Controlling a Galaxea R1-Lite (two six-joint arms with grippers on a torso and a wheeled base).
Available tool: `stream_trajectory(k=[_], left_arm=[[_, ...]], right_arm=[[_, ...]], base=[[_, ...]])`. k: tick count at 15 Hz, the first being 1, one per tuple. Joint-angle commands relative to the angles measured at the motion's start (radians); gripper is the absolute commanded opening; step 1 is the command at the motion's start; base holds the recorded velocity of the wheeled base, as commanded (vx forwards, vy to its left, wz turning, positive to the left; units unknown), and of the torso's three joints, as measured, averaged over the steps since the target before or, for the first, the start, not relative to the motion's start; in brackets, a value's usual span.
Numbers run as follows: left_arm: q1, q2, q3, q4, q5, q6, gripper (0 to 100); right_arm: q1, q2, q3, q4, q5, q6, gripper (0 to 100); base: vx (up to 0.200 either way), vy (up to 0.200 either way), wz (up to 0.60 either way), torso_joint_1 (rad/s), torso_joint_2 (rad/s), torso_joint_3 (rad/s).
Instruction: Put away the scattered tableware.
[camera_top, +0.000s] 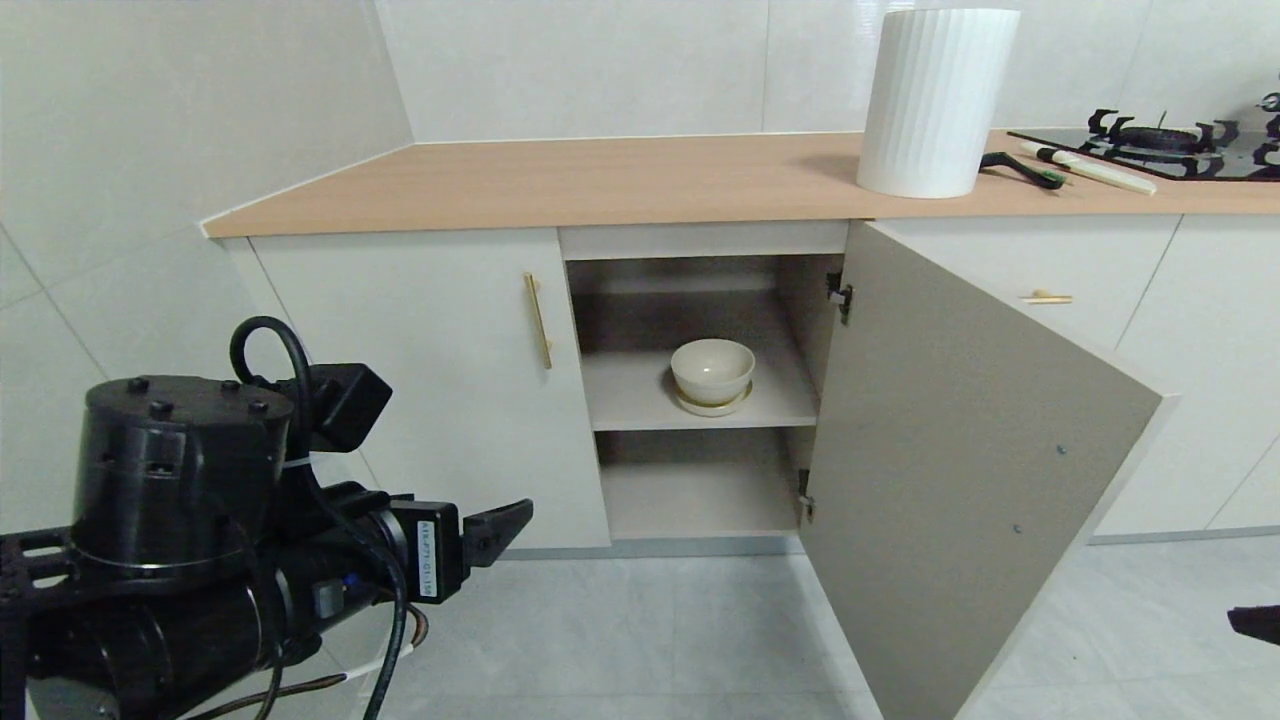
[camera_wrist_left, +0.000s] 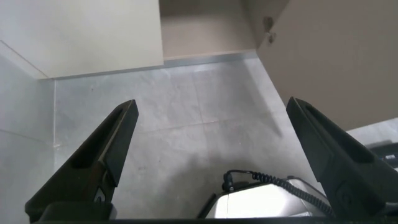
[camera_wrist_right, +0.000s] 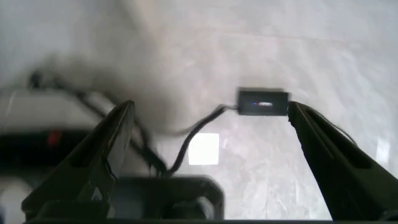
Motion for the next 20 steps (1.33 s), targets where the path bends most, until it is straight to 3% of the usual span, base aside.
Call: stream_trajectory(k=[1,7,13,16,20], left_arm=[[0.0,0.002,0.0,-0.001,0.0,-0.001,100],[0.0,-0.004,-0.003,-0.002,-0.003,-0.002,100],[0.0,-0.01,-0.003,-0.004,-0.004,-0.004,100],[0.0,-0.013,-0.008,-0.005,-0.004,-0.007,100],[0.0,-0.024,-0.013,-0.005,-0.008,-0.007,100]], right_arm=[[-0.121,0.07,0.0,-0.09,0.006,-0.011,100],[-0.175,0.307,0.069,-0.435,0.013,0.121,100],[-0.163,0.366,0.118,-0.616,0.029,0.181,100],[-0.106,0.369,0.133,-0.637,0.043,0.189,100],[0.093,0.404,0.126,-0.682,0.048,0.221,100]], base=[[0.0,0.0,0.0,0.0,0.0,0.0],[0.0,0.0,0.0,0.0,0.0,0.0],[0.0,0.0,0.0,0.0,0.0,0.0],[0.0,0.0,0.0,0.0,0.0,0.0],[0.0,0.0,0.0,0.0,0.0,0.0]])
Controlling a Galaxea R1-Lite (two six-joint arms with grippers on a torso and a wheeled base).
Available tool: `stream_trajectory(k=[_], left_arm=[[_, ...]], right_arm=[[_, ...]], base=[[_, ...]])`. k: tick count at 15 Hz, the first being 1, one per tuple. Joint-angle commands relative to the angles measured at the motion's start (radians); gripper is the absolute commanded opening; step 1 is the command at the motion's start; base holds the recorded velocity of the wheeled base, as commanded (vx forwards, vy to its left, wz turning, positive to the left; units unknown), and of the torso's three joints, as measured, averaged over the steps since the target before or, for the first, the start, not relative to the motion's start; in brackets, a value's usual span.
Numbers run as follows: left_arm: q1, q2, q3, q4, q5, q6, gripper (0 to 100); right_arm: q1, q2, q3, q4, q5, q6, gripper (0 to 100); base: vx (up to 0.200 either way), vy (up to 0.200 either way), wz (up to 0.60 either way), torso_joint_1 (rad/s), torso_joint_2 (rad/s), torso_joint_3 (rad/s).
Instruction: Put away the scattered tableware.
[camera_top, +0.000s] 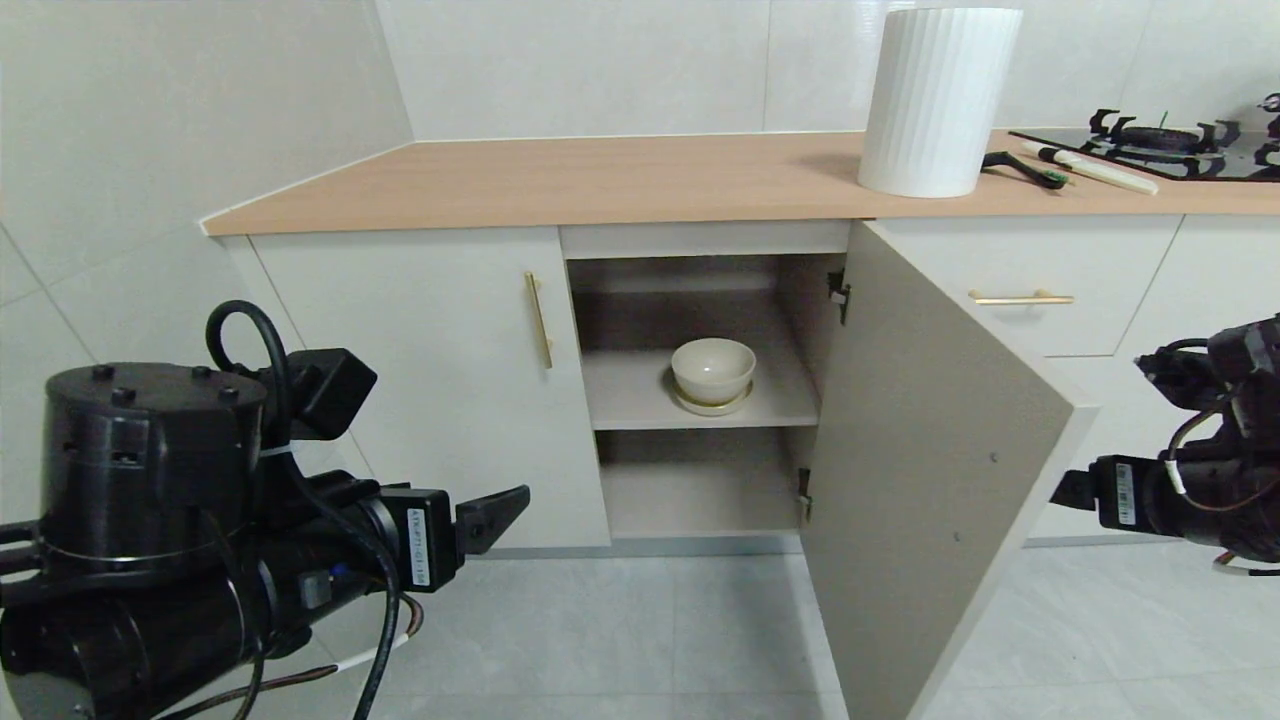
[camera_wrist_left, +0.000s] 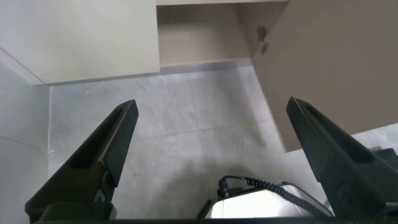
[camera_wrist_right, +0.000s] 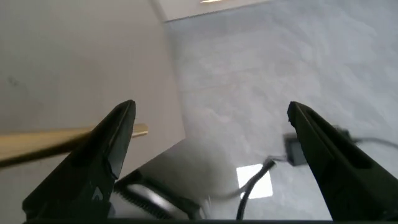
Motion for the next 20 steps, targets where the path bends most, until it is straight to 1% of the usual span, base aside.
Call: stream_trajectory(k=[1,4,5,6,8,9,12,15,20], left_arm=[[0.0,-0.005,-0.001,0.0,0.001,-0.001,100],[0.0,-0.002,-0.003,-0.001,0.001,-0.001,100],[0.002,0.0,-0.003,-0.001,0.001,-0.001,100],[0.002,0.003,-0.004,0.0,0.001,-0.001,100],[0.002,0.003,-0.009,0.002,0.001,-0.001,100],[0.002,0.001,-0.009,0.003,0.001,-0.001,100],[0.002,0.004,-0.004,0.008,-0.001,-0.001,100],[0.002,0.007,-0.004,0.022,-0.016,0.001,100],[0.002,0.0,-0.006,0.025,-0.016,0.001,100]], right_arm=[[0.13,0.054,-0.001,-0.068,0.002,0.004,100],[0.276,0.183,-0.031,-0.211,-0.011,0.001,100],[0.292,0.199,-0.036,-0.226,-0.015,0.001,100],[0.329,0.232,-0.042,-0.259,-0.018,0.007,100],[0.366,0.269,-0.036,-0.337,-0.012,0.076,100],[0.368,0.297,-0.033,-0.366,-0.012,0.1,100],[0.361,0.351,-0.033,-0.469,-0.012,0.117,100],[0.363,0.404,-0.033,-0.573,-0.018,0.166,100],[0.363,0.433,-0.03,-0.616,-0.029,0.171,100]], base=[[0.0,0.0,0.0,0.0,0.0,0.0],[0.0,0.0,0.0,0.0,0.0,0.0],[0.0,0.0,0.0,0.0,0.0,0.0],[0.0,0.0,0.0,0.0,0.0,0.0],[0.0,0.0,0.0,0.0,0.0,0.0],[0.0,0.0,0.0,0.0,0.0,0.0],[0.0,0.0,0.0,0.0,0.0,0.0],[0.0,0.0,0.0,0.0,0.0,0.0],[0.0,0.0,0.0,0.0,0.0,0.0]])
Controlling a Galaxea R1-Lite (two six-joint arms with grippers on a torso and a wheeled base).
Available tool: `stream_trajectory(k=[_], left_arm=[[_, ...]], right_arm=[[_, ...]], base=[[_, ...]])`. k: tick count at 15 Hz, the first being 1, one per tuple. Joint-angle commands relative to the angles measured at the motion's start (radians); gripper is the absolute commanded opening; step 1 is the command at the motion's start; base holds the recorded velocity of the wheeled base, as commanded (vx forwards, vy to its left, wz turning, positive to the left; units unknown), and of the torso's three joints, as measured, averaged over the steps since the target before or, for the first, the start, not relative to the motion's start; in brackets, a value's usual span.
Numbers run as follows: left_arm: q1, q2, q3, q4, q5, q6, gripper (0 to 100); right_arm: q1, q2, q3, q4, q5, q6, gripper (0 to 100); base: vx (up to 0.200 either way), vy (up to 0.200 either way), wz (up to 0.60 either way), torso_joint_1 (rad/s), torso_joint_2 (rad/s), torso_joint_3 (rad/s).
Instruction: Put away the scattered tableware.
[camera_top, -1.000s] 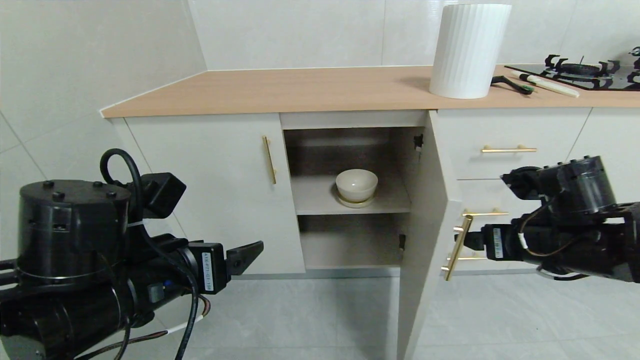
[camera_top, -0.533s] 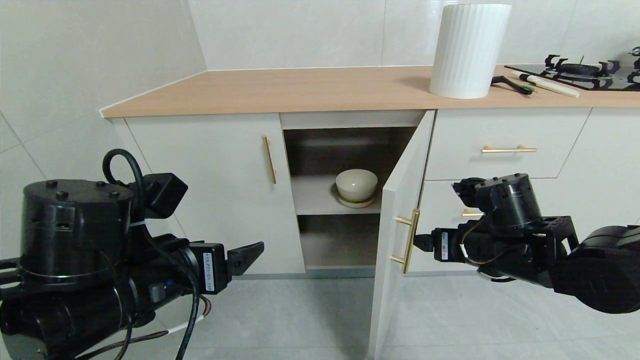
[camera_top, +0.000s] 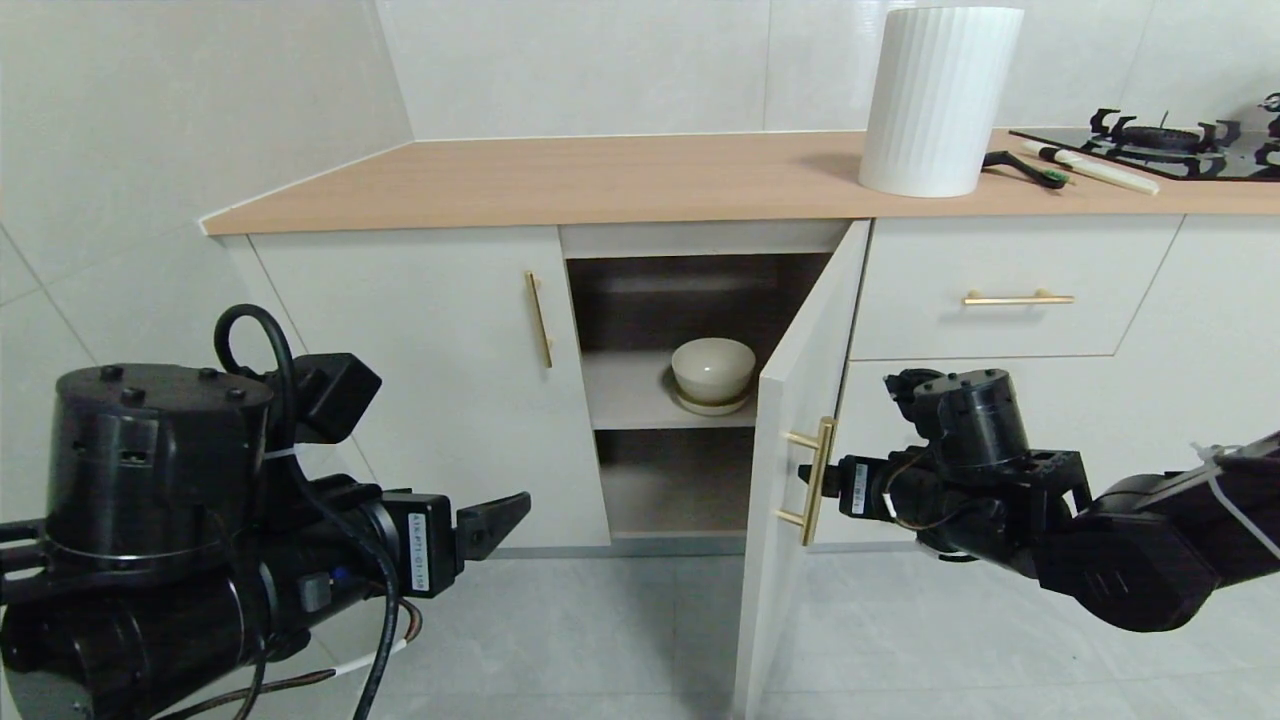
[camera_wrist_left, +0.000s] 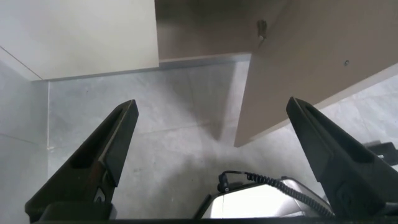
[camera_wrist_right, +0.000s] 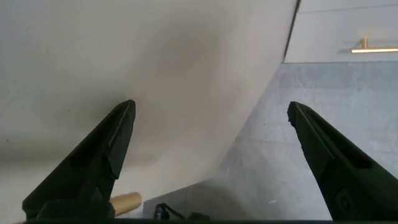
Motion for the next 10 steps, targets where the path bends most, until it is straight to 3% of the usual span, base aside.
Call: stream_trajectory(k=[1,7,10], left_arm=[[0.0,-0.001,0.0,-0.001,0.001,-0.001,100],[0.0,-0.001,-0.002,0.001,0.001,-0.001,100],[0.0,-0.001,-0.003,0.001,0.002,-0.001,100]], right_arm=[[0.0,0.01,0.001,-0.007,0.0,0.001,100],[0.003,0.13,-0.005,-0.235,-0.008,0.072,100],[0.005,0.195,-0.042,-0.312,-0.041,0.106,100]], base=[[0.0,0.0,0.0,0.0,0.0,0.0],[0.2,0.0,0.0,-0.003,0.0,0.002],[0.0,0.0,0.0,0.0,0.0,0.0]])
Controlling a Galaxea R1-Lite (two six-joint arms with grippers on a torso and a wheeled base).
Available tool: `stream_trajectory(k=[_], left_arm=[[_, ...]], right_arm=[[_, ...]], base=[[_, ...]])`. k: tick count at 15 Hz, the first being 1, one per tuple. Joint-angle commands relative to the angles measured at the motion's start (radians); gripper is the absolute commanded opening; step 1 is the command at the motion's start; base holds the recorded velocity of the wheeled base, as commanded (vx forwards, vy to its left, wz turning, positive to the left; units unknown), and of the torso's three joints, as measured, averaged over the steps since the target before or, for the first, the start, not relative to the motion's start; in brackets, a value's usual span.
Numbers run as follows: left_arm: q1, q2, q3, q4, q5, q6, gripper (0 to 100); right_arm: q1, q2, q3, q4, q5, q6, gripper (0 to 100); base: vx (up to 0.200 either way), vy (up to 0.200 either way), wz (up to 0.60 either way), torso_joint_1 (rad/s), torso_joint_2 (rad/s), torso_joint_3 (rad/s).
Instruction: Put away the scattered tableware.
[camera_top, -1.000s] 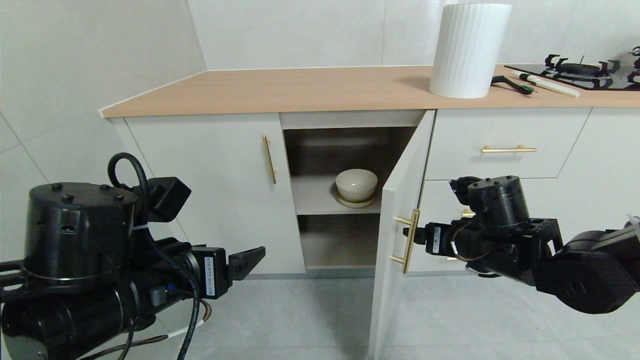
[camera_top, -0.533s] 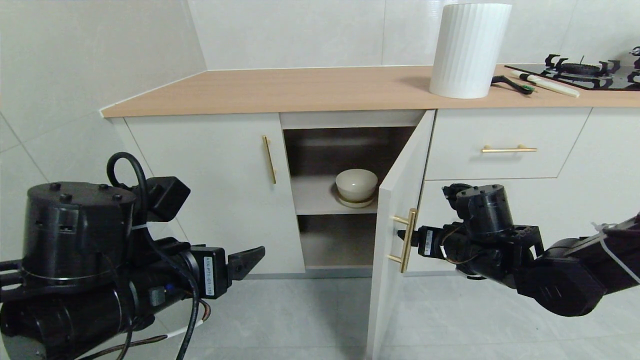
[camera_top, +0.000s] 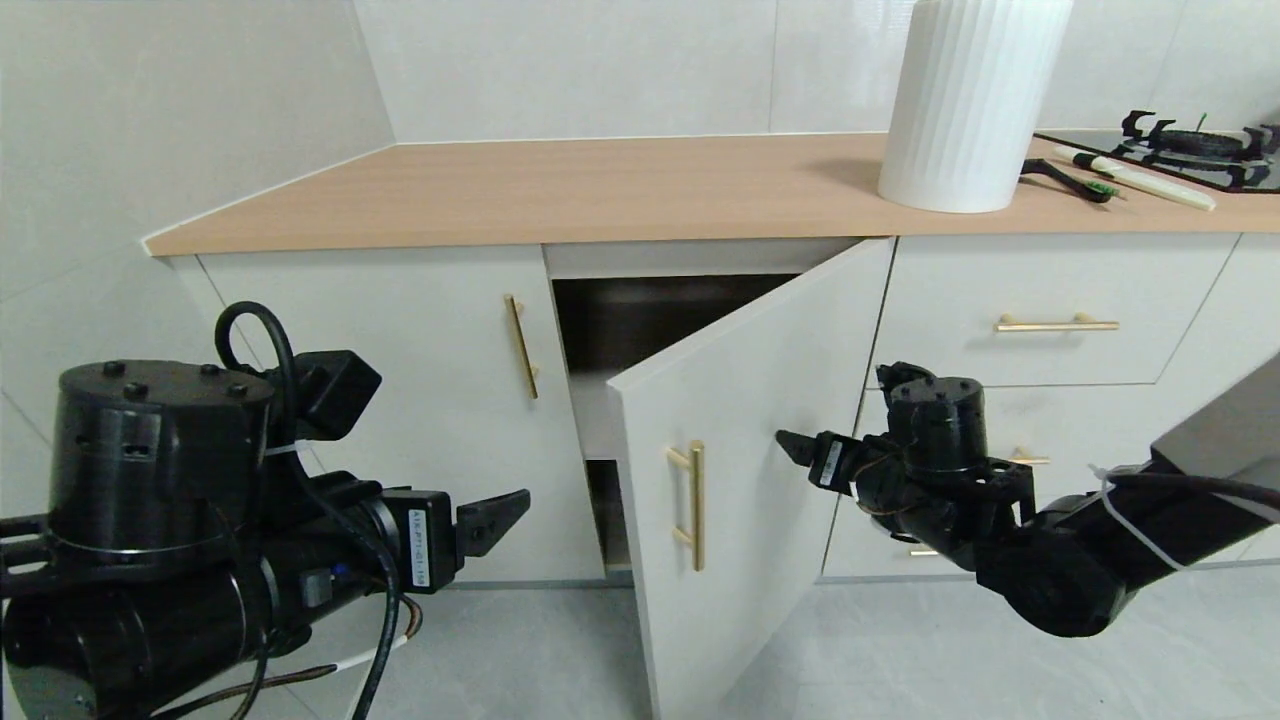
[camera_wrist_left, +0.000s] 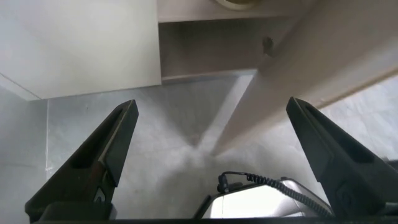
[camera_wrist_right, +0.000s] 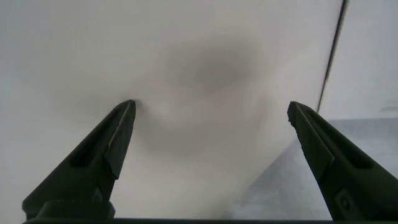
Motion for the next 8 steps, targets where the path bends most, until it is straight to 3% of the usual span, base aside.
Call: stream_trajectory(k=[1,4,8], left_arm=[[0.0,0.0,0.002,-0.001,0.001,0.0,100],[0.0,0.0,0.002,-0.002,0.001,0.0,100],[0.0,-0.002,0.002,-0.002,0.001,0.0,100]], right_arm=[[0.002,0.081,-0.046,-0.016,-0.04,0.017,100],[-0.001,0.15,-0.136,-0.019,-0.142,0.056,100],[-0.028,0.193,-0.199,-0.019,-0.183,0.087,100]], base=[[0.0,0.0,0.0,0.0,0.0,0.0],[0.0,0.0,0.0,0.0,0.0,0.0],[0.0,0.0,0.0,0.0,0.0,0.0]])
